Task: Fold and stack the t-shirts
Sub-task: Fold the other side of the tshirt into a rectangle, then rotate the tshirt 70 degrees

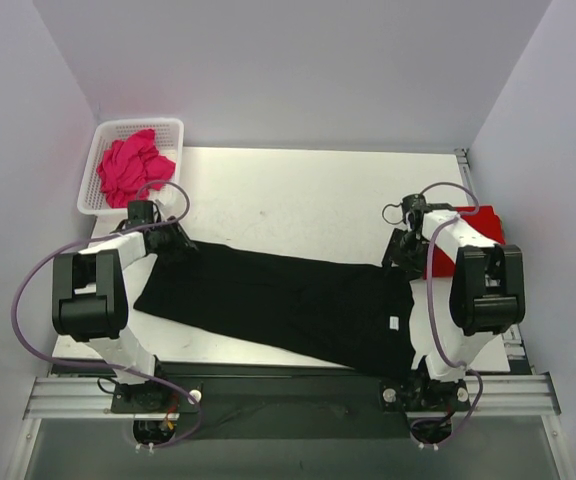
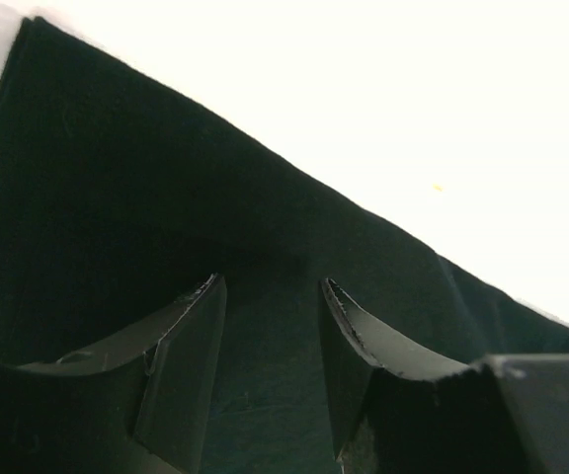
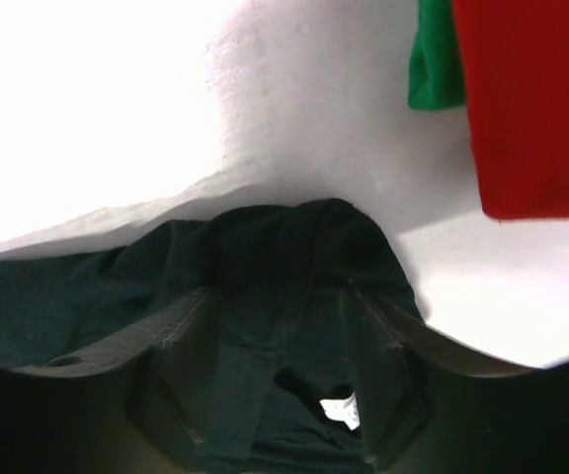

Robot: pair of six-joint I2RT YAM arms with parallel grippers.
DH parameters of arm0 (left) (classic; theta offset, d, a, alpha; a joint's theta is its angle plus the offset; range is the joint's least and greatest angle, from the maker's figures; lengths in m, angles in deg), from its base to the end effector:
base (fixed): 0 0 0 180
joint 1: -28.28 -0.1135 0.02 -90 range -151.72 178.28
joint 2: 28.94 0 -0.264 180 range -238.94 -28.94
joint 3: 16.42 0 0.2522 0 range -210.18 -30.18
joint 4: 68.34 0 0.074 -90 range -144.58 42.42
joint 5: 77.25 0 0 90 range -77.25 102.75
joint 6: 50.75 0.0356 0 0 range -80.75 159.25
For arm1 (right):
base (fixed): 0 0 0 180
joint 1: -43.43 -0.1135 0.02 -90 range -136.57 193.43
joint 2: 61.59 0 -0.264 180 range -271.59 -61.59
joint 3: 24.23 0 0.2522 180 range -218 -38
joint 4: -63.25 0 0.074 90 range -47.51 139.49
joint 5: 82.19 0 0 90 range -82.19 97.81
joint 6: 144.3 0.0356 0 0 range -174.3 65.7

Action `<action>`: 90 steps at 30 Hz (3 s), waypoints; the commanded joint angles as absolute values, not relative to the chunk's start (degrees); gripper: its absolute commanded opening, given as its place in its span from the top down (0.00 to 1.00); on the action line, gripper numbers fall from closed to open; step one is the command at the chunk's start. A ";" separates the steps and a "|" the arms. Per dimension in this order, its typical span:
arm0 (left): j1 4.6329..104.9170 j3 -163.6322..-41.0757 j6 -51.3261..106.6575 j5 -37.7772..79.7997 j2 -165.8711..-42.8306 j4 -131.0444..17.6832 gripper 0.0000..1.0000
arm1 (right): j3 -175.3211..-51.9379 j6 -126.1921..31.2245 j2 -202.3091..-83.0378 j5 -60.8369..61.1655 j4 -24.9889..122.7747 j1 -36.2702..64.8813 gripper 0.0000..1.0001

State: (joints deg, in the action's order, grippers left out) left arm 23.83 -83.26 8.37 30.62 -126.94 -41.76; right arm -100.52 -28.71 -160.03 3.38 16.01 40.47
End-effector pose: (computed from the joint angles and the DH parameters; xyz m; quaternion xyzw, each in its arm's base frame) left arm 0.3300 0.0147 0.1532 -0.2469 0.9173 -0.2080 0.2331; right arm 0.3303 0.0198 0.1771 0.1861 0.9654 0.0809 0.1639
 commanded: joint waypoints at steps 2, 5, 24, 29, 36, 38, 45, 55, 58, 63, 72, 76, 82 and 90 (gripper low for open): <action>22.65 -81.87 7.96 30.68 -128.61 -42.80 0.47 | -102.24 -28.55 -161.52 5.52 15.74 41.23 0.57; 21.51 -81.51 8.04 29.28 -128.35 -40.96 0.47 | -102.33 -28.28 -162.49 6.22 15.74 41.24 0.73; 18.34 -80.02 9.80 25.14 -122.82 -36.91 0.43 | -103.12 -26.79 -162.58 10.54 14.33 41.94 1.00; 18.43 -83.44 9.98 27.07 -119.74 -35.15 0.33 | -105.58 -28.19 -161.09 6.31 13.72 41.24 0.63; 21.67 -87.92 12.17 26.82 -118.59 -34.19 0.31 | -108.74 -28.20 -156.44 5.78 11.43 37.73 0.40; 25.63 -88.80 13.66 25.94 -119.29 -33.75 0.30 | -108.75 -27.32 -155.38 5.87 10.91 36.23 0.40; 33.37 -88.72 12.26 31.37 -125.09 -37.17 0.30 | -106.03 -22.66 -155.37 2.71 10.73 29.64 0.40; 32.67 -85.82 12.88 32.09 -130.99 -38.24 0.30 | -99.43 -19.58 -159.32 2.44 11.34 28.14 0.40; 32.41 -86.00 13.40 29.81 -130.46 -36.83 0.30 | -99.60 -19.14 -161.34 3.32 11.25 28.14 0.40; 32.32 -87.31 14.02 26.90 -129.67 -34.36 0.30 | -102.76 -18.97 -167.05 4.46 10.73 28.58 0.40; 31.53 -89.95 15.69 25.49 -126.24 -30.94 0.27 | -122.61 -20.72 -180.41 7.27 4.07 30.60 0.41; 31.35 -90.83 16.83 24.00 -124.31 -29.71 0.27 | -136.32 -22.48 -186.74 7.63 -0.78 31.39 0.40; 31.70 -91.62 20.96 26.02 -122.99 -29.70 0.26 | -153.03 -25.46 -193.78 8.25 -5.71 31.74 0.39; 33.81 -88.55 22.28 32.26 -121.58 -31.81 0.25 | -152.61 -30.48 -185.36 5.44 -5.36 29.73 0.39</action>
State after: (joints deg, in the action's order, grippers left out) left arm 33.03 -89.25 20.48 28.48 -124.36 -30.41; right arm -152.95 -27.32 -192.35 5.89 -1.38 31.47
